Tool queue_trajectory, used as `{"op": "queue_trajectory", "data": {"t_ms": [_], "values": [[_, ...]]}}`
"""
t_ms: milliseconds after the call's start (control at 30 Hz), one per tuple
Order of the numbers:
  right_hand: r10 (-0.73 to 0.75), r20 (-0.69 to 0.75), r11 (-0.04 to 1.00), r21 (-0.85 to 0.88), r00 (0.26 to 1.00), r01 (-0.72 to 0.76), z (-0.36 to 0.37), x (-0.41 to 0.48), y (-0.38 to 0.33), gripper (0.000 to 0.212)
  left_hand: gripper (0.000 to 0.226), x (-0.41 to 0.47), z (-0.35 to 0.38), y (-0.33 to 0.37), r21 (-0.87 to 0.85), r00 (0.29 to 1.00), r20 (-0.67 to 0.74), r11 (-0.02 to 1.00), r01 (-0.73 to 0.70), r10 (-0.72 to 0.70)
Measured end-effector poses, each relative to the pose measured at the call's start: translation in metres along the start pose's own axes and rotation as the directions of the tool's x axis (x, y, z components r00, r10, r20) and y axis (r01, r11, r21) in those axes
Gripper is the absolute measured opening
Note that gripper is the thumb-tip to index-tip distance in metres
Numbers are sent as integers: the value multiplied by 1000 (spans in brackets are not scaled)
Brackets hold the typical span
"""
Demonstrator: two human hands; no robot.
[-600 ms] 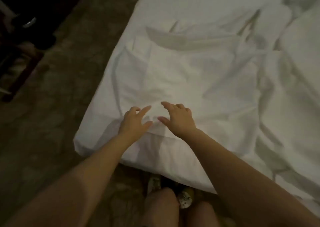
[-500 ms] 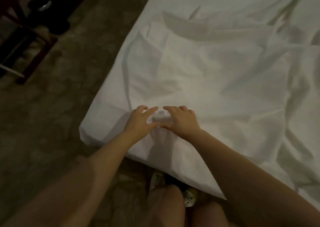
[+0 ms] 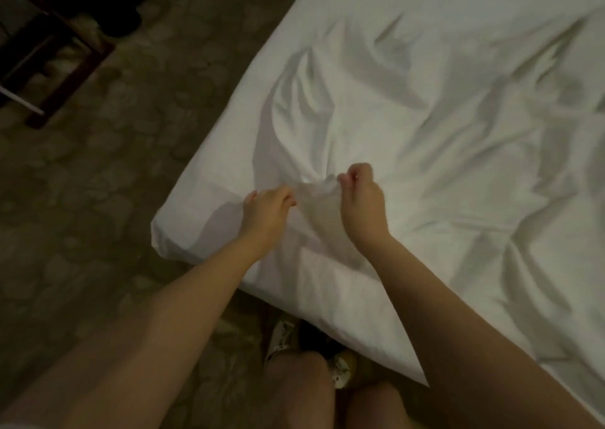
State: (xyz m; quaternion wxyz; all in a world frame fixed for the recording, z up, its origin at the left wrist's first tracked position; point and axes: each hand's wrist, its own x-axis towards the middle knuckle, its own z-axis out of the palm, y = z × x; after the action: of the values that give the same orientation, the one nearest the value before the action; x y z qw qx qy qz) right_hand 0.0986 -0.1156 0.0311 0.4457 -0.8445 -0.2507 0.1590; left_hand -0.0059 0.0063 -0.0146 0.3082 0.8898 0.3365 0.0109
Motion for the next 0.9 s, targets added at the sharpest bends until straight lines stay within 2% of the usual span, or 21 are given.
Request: {"op": "queue_trajectory", "data": {"t_ms": [67, 100, 167, 233, 333, 400, 467, 533, 600, 667, 733, 767, 800, 900], "values": [[-11, -154, 987, 156, 988, 36, -49, 3, -47, 12, 20, -3, -34, 43, -293, 999, 48, 956, 29, -16], [-15, -173, 975, 216, 985, 53, -72, 3, -71, 12, 29, -6, -51, 70, -401, 998, 60, 916, -2, 28], [-22, -126, 950, 307, 992, 60, -115, -2, -116, 11, 48, -16, -79, 130, -485, 987, 34, 866, -122, 158], [-46, -65, 926, 371, 997, 67, -154, -9, -152, 10, 52, -28, -103, 189, -538, 968, -47, 810, -232, 246], [-153, -103, 947, 270, 983, 175, -218, -22, -187, 20, 28, -39, -135, 255, -557, 931, -208, 746, -365, 300], [-202, -179, 963, 143, 963, 228, -261, -30, -200, 24, 8, -42, -153, 285, -574, 907, -211, 705, -416, 364], [-230, -267, 971, 4, 936, 240, -295, -38, -205, 22, 22, -45, -170, 307, -658, 904, -174, 637, -401, 390], [-216, -347, 976, -113, 913, 188, -320, -46, -203, 14, 28, -50, -188, 324, -692, 891, -104, 612, -384, 441], [-184, -379, 971, -213, 907, 108, -333, -56, -196, 3, 26, -54, -206, 338, -685, 834, -39, 593, -423, 550], [-149, -337, 956, -291, 930, 48, -334, -68, -193, 16, 24, -56, -221, 347, -638, 744, 52, 595, -488, 666], [-98, -248, 983, -176, 964, 54, -320, -78, -198, 28, 23, -57, -231, 354, -572, 666, 107, 593, -566, 738], [-104, -218, 990, -117, 970, 80, -310, -81, -204, 22, 22, -57, -234, 355, -563, 641, 128, 588, -581, 757], [-122, -231, 990, -100, 965, 101, -301, -80, -211, 10, 21, -57, -236, 355, -579, 620, 144, 574, -579, 771], [-113, -413, 994, -46, 904, 103, -284, -73, -222, 31, 16, -45, -244, 334, -726, 633, 205, 550, -414, 747]]}}
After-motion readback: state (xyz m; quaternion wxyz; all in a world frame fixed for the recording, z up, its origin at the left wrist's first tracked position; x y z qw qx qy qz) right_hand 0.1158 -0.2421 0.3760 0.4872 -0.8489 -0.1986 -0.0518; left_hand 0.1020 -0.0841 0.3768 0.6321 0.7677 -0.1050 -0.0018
